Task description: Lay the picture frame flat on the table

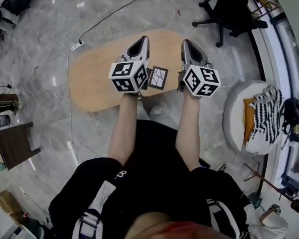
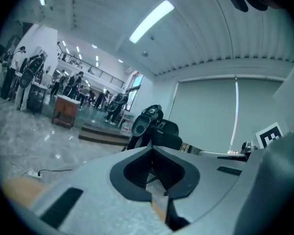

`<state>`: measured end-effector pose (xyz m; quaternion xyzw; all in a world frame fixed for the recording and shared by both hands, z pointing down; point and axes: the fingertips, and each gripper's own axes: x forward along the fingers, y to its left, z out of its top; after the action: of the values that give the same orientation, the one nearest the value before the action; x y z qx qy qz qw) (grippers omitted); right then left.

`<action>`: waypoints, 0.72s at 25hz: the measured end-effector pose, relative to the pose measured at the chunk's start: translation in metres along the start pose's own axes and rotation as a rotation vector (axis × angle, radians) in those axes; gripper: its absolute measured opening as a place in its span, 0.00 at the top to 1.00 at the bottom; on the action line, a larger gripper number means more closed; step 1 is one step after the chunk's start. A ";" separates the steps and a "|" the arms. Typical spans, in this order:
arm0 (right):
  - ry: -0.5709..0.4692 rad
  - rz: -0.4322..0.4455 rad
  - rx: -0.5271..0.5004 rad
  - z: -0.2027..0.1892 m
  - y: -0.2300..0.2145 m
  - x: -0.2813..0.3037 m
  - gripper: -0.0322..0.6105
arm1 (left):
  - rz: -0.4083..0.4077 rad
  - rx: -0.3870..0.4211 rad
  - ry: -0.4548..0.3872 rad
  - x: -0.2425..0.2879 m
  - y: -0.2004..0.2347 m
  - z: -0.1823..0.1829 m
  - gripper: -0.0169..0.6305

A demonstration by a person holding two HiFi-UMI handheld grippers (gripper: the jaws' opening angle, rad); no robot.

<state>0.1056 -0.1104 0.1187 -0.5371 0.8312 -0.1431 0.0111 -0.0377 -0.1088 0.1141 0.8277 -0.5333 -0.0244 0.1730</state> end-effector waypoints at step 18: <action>-0.151 -0.025 -0.136 0.095 -0.004 -0.021 0.93 | -0.034 0.141 -0.145 0.003 -0.034 0.090 0.96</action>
<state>0.1347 -0.1150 0.0259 -0.5560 0.8291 -0.0458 0.0356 -0.0273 -0.1219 0.0191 0.8427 -0.5308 -0.0495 0.0749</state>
